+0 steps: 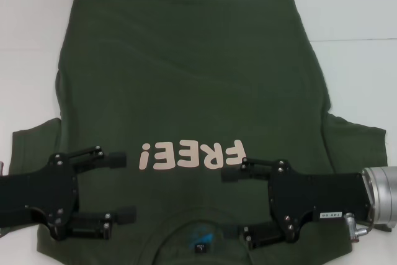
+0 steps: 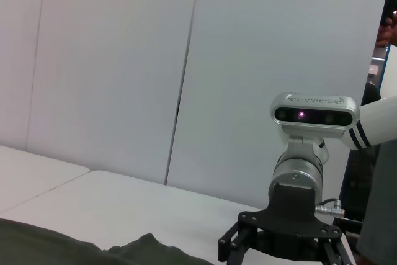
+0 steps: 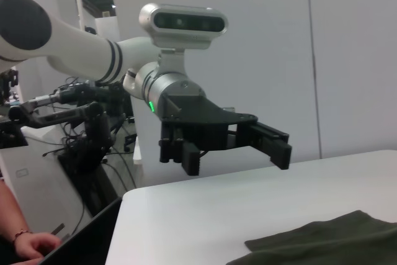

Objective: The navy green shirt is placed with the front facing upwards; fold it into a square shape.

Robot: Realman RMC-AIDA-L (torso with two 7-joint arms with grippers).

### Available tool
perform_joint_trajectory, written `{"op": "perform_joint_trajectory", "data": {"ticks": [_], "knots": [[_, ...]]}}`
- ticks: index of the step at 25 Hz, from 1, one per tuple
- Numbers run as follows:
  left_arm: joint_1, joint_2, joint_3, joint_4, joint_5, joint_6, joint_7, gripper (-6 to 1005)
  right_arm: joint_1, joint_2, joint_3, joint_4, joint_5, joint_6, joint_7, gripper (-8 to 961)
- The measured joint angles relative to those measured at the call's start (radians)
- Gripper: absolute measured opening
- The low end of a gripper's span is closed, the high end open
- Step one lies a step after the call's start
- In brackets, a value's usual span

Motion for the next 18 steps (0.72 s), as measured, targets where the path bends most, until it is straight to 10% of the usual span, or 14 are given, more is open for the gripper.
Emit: {"op": "perform_joint_trajectory", "data": {"ticks": [18], "knots": [[-0.003,0.000,0.000,-0.002,0.002,-0.005,-0.001,934,-0.003,-0.005,-0.007,0.006,0.069,0.033,0.057,926]]}}
